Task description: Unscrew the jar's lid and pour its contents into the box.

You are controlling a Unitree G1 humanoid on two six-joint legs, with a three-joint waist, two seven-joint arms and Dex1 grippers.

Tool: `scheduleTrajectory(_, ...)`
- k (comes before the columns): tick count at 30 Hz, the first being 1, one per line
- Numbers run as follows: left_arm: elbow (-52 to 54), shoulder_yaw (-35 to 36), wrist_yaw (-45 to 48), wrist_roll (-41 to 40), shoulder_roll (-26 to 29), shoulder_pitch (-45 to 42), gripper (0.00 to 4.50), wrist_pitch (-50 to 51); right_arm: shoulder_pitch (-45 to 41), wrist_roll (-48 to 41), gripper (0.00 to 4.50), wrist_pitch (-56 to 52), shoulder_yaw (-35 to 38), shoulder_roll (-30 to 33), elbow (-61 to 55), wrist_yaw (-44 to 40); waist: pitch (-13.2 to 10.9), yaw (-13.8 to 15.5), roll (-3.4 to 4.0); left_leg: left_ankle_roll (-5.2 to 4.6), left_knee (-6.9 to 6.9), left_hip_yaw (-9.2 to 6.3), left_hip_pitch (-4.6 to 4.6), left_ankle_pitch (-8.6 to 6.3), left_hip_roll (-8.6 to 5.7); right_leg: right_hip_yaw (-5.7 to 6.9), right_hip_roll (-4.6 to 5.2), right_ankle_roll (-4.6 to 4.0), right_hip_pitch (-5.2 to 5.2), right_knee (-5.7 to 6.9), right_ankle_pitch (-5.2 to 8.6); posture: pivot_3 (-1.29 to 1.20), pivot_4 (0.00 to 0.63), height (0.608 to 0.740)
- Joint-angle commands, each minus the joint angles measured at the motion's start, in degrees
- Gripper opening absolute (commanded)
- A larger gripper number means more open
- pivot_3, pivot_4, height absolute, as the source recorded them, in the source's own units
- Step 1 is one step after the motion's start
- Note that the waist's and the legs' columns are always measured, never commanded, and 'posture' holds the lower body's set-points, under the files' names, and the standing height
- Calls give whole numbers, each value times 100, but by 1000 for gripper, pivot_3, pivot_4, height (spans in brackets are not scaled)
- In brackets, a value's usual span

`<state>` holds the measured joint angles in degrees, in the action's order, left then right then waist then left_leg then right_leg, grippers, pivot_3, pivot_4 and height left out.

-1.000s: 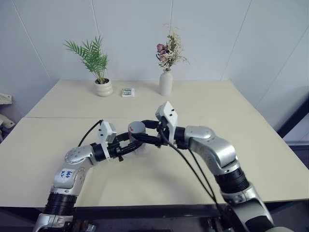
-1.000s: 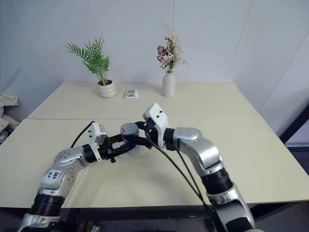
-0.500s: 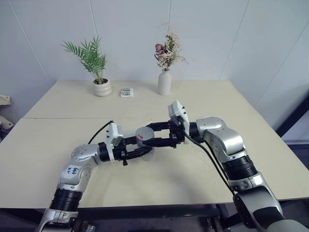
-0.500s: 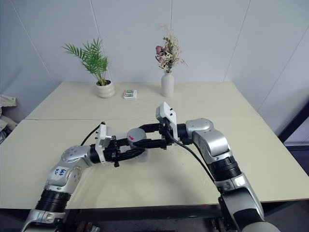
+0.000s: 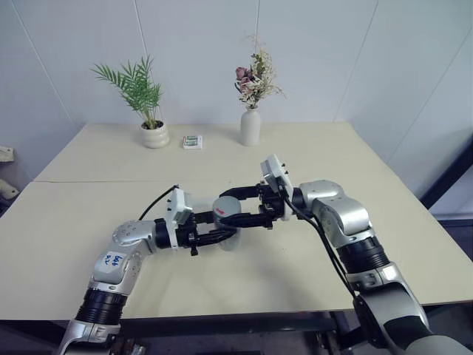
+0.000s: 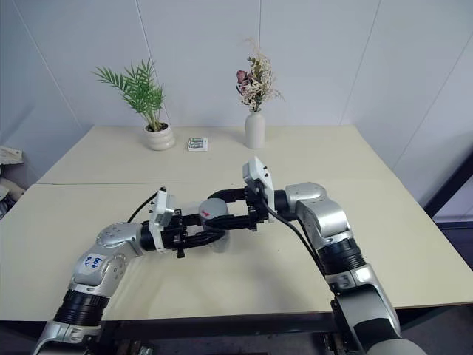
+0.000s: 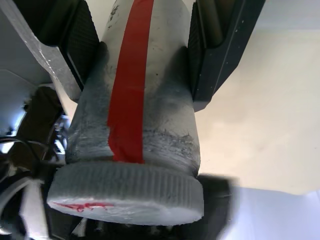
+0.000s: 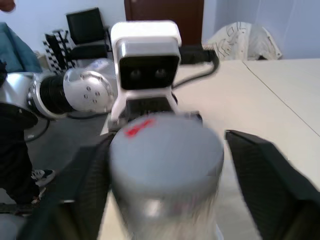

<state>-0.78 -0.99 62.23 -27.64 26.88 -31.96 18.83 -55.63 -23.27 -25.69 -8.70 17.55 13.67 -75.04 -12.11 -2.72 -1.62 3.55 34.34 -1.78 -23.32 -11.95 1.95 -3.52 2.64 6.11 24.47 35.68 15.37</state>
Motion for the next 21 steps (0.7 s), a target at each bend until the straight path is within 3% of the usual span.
scheduleTrajectory(1, 258, 68, 39, -151, 20, -53, 1950, 27, -37, -87, 4468, 104, 71, 55, -202, -15, 0, -2, 0, 0, 0, 0, 0, 0, 0, 0, 0, 0, 0, 1, 0, 0, 150, 740)
scheduleTrajectory(13, 299, 450, -284, -96, 116, 316, 1950, -117, 100, -2, 4468, 256, 77, 237, -471, 103, 0, -44, 1, 0, 14, 0, 1, 0, 0, -2, 0, 0, 0, 14, 0, 0, 150, 740)
scheduleTrajectory(21, 204, 470, -500, -25, 33, 341, 1950, -306, 170, 95, 4468, 47, -7, 77, -862, 797, 0, -45, 1, 0, 22, -1, 1, 0, 0, -3, 0, 0, -1, 17, 0, 0, 150, 740)
